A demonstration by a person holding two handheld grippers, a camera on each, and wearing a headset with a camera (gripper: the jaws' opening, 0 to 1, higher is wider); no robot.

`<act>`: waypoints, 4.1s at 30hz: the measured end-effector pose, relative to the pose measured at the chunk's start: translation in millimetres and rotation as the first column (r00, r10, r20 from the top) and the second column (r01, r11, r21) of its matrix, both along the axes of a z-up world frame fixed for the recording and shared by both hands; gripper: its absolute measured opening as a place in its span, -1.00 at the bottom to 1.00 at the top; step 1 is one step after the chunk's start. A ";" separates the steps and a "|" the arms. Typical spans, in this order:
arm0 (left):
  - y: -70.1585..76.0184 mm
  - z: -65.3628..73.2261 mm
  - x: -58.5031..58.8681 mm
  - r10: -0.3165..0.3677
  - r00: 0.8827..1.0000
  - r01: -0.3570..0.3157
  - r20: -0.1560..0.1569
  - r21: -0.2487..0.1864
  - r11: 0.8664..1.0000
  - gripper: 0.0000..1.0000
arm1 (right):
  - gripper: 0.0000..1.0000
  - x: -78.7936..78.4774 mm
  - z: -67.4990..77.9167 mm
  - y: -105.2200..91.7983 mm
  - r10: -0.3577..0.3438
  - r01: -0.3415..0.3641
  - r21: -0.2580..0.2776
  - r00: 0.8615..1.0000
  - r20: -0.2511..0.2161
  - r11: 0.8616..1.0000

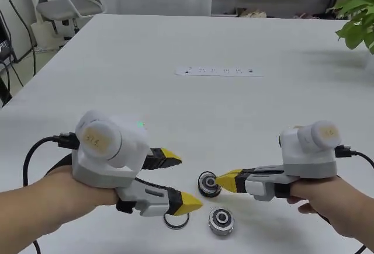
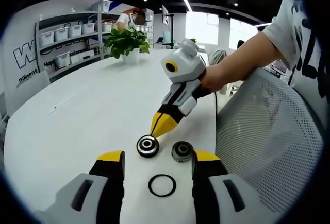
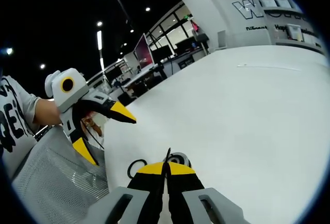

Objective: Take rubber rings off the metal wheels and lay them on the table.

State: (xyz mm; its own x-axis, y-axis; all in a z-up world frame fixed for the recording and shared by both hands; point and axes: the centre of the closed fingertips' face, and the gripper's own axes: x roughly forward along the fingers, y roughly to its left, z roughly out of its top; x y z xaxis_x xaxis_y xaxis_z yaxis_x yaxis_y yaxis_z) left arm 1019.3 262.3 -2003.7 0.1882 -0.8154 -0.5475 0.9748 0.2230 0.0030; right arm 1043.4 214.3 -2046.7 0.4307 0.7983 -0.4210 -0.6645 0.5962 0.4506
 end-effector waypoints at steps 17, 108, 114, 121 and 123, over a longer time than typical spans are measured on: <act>22.8 7.1 -3.6 0.032 0.999 -0.032 -0.004 -0.008 0.999 0.10 | -1.00 -5.8 8.2 10.2 0.032 -0.031 0.042 0.999 -0.012 0.999; 59.3 -0.7 -17.5 0.079 0.996 -0.078 -0.035 0.021 0.997 0.27 | -1.00 -40.0 -13.5 66.3 0.222 -0.218 0.041 0.963 -0.155 0.975; 59.7 -1.7 -17.6 0.080 0.996 -0.079 -0.039 0.022 0.997 0.27 | -1.00 -37.5 -16.6 64.7 0.211 -0.209 0.029 0.965 -0.156 0.977; 60.4 -3.0 -16.8 0.082 0.996 -0.081 -0.043 0.024 0.996 0.27 | -1.00 -36.7 -21.3 62.9 0.206 -0.207 0.008 0.966 -0.158 0.978; 60.4 -3.2 -16.7 0.083 0.996 -0.082 -0.044 0.024 0.996 0.27 | -1.00 -35.7 -22.2 62.0 0.202 -0.204 0.001 0.967 -0.155 0.979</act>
State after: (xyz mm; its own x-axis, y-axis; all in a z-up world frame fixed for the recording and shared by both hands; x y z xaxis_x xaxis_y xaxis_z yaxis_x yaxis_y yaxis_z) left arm 1002.6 322.7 -2006.9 0.2287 -0.7858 -0.5746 0.9524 0.3027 -0.0348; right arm 1007.7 276.3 -2068.8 0.1896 0.8555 -0.4819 -0.6958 0.4633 0.5488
